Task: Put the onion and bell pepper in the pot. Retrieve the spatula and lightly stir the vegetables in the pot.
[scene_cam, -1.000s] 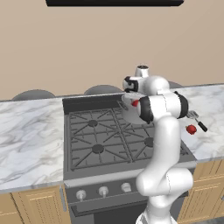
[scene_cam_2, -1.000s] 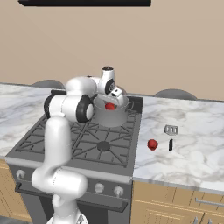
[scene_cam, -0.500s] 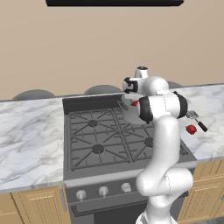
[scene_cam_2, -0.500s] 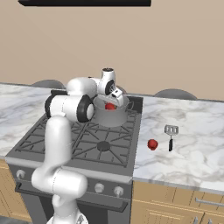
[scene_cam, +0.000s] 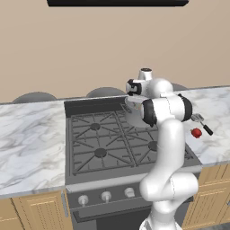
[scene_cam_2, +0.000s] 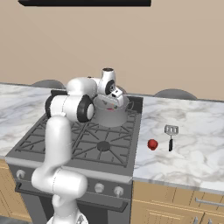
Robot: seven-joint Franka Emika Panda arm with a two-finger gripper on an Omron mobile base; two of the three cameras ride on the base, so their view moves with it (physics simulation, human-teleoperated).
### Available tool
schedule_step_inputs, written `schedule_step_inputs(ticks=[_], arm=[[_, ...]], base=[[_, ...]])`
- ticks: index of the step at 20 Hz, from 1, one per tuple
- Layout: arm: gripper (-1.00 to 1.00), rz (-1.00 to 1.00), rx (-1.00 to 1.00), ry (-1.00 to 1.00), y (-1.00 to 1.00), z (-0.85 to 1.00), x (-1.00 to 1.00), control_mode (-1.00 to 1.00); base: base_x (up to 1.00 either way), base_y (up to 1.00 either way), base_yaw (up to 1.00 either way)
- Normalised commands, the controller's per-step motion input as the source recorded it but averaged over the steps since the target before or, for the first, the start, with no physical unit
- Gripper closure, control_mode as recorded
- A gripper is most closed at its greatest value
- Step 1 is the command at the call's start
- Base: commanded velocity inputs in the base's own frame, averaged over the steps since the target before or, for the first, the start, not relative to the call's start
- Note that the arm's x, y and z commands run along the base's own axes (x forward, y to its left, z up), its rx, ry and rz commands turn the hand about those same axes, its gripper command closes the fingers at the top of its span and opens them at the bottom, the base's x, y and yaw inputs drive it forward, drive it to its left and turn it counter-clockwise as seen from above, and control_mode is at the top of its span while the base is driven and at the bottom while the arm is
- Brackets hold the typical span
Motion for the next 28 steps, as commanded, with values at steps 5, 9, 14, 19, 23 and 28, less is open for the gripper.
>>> schedule_step_inputs(ticks=[5,9,14,19,23,28], arm=[[-1.00,0.00,0.03,0.00,-0.01,0.59,-0.02,-1.00],[-1.00,0.00,0.02,-0.02,-0.17,0.86,-0.21,-1.00],[-1.00,0.01,0.00,-0.06,-0.47,0.60,-0.61,-1.00],[-1.00,0.14,-0.01,0.00,-0.66,0.24,-0.78,-1.00],[-1.00,0.22,-0.03,0.00,-0.69,0.16,-0.76,-1.00],[-1.00,0.27,0.00,0.00,-0.63,0.01,-0.75,-1.00]], base=[[0.00,0.00,0.00],[0.00,0.00,0.00],[0.00,0.00,0.00],[0.00,0.00,0.00],[0.00,0.00,0.00],[0.00,0.00,0.00]])
